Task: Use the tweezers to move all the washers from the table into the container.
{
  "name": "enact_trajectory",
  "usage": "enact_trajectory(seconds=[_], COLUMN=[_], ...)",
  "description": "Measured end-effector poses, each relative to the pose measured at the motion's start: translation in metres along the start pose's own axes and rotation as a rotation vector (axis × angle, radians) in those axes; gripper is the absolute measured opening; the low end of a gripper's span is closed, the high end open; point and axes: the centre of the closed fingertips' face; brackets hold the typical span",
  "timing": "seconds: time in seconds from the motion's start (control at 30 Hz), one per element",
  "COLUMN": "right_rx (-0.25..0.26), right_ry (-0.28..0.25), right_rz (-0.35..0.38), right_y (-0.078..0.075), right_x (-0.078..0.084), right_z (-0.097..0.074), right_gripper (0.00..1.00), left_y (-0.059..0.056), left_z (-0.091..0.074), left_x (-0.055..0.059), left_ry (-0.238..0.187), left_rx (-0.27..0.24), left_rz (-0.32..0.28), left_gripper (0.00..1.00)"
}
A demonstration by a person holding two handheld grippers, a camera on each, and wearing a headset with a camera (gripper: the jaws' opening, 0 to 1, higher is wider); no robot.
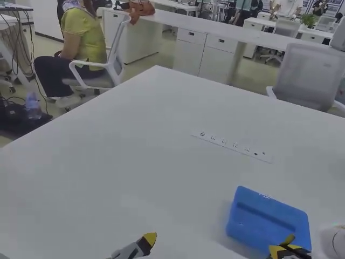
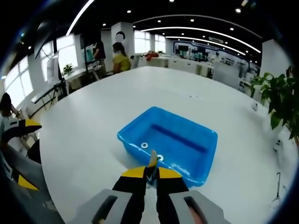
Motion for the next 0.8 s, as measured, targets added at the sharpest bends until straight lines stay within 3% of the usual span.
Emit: enact_trajectory(seconds=[0.3,0.8], right_rx=[0.004,-0.007], right_ry=[0.001,0.028], right_rz=[-0.034,-0.023], right_y=[0.0027,0.0055], right_x=[0.001,-0.0001], right_z=[-0.0006,-0.0061], right_gripper=[0.02,0.02], left_y=[0.0009,0.0033], left_z=[-0.0004,-0.0012], left_x=[-0.0006,-0.0023], left_ry=[-0.004,-0.013], left_rx=[-0.004,-0.016], left_rz=[-0.001,0.001], left_gripper=[0.83,0.83])
Point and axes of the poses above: the centre of the closed fingertips' face, and the gripper's own axes: z roughly forward along the fingers, y roughly to its left, x roughly out of its underside, and after that the axes turned 1 degree about -y, right-handed
